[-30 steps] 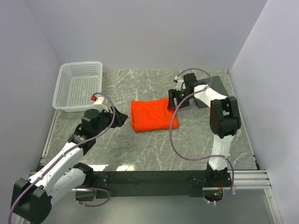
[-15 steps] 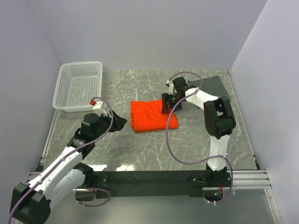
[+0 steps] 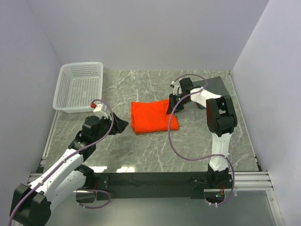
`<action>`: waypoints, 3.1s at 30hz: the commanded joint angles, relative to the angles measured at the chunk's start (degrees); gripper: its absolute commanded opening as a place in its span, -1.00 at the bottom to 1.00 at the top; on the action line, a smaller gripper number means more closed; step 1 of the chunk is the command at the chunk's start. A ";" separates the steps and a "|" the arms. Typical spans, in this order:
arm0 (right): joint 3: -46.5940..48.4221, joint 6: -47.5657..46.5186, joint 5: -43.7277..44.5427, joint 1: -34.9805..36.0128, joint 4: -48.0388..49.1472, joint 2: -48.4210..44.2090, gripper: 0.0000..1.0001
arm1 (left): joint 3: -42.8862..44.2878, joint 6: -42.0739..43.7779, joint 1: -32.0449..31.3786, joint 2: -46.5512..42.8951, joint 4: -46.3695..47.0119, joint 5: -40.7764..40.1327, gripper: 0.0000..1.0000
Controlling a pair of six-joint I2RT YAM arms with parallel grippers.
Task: Fold and stack the t-shirts
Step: Neatly place the folded tshirt to the corner
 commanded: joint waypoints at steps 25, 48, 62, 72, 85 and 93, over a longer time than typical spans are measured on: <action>13.86 -14.33 -19.30 -11.97 -18.10 -6.13 -1.00 | -2.52 -3.50 0.08 5.22 11.32 6.80 0.30; 42.87 -22.33 -6.99 -17.42 -37.27 2.31 -1.00 | -3.49 -3.06 -0.01 6.89 13.43 7.68 0.30; 53.24 -25.85 1.10 -21.11 -42.28 5.83 -1.00 | -3.93 -2.89 -0.01 7.15 13.69 7.59 0.30; 57.20 -28.22 5.58 -22.17 -42.11 6.62 -1.00 | -4.28 -2.80 -0.01 7.15 13.69 7.51 0.30; 58.52 -29.72 9.18 -22.87 -40.26 5.21 -1.00 | -5.16 -2.98 -0.01 8.21 15.01 7.94 0.30; 60.45 -29.45 10.77 -22.96 -38.59 5.04 -1.00 | -5.16 -3.06 0.08 9.26 15.62 8.29 0.30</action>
